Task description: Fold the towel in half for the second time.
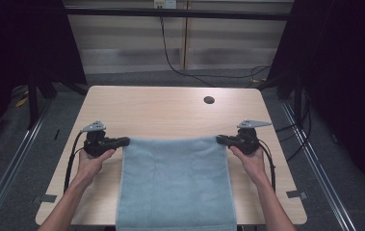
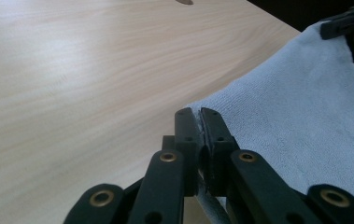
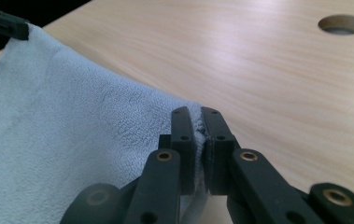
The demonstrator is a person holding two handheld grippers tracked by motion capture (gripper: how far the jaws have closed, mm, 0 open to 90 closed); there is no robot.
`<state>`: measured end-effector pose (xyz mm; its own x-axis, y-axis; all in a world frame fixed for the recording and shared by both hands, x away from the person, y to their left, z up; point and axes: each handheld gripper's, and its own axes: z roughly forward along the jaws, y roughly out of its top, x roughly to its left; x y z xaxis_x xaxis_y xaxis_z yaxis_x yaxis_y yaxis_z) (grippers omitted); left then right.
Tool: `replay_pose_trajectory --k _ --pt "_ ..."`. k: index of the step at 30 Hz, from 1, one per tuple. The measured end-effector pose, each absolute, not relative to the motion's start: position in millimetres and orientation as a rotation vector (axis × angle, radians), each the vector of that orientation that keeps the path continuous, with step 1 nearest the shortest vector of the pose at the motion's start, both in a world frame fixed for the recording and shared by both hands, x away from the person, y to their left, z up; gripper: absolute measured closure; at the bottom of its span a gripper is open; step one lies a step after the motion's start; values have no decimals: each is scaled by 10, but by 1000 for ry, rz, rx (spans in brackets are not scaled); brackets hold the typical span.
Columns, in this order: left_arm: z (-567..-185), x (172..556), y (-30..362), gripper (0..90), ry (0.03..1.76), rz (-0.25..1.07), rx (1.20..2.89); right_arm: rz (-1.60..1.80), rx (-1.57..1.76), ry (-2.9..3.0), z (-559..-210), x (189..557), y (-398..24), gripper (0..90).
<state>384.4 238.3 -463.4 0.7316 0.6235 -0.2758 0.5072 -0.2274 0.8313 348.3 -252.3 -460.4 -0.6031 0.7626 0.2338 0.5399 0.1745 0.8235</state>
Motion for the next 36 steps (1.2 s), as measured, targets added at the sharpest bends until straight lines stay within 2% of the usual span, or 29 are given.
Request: replay_pose_trajectory --k 9,23,30,36 --pt "-4290 4044 2343 870 841 144 1796 1447 1226 2170 -4244 3652 -2551 855" --pt "-3675 4167 2360 870 759 243 1701 1494 1171 2044 -3640 3861 -2584 858" --pt "-3774 4032 2378 870 743 247 1742 1510 1135 2068 -3694 3708 -2587 859" --pt "-3888 3760 2409 870 704 242 1765 1527 1085 2111 -3787 3441 -2591 858"
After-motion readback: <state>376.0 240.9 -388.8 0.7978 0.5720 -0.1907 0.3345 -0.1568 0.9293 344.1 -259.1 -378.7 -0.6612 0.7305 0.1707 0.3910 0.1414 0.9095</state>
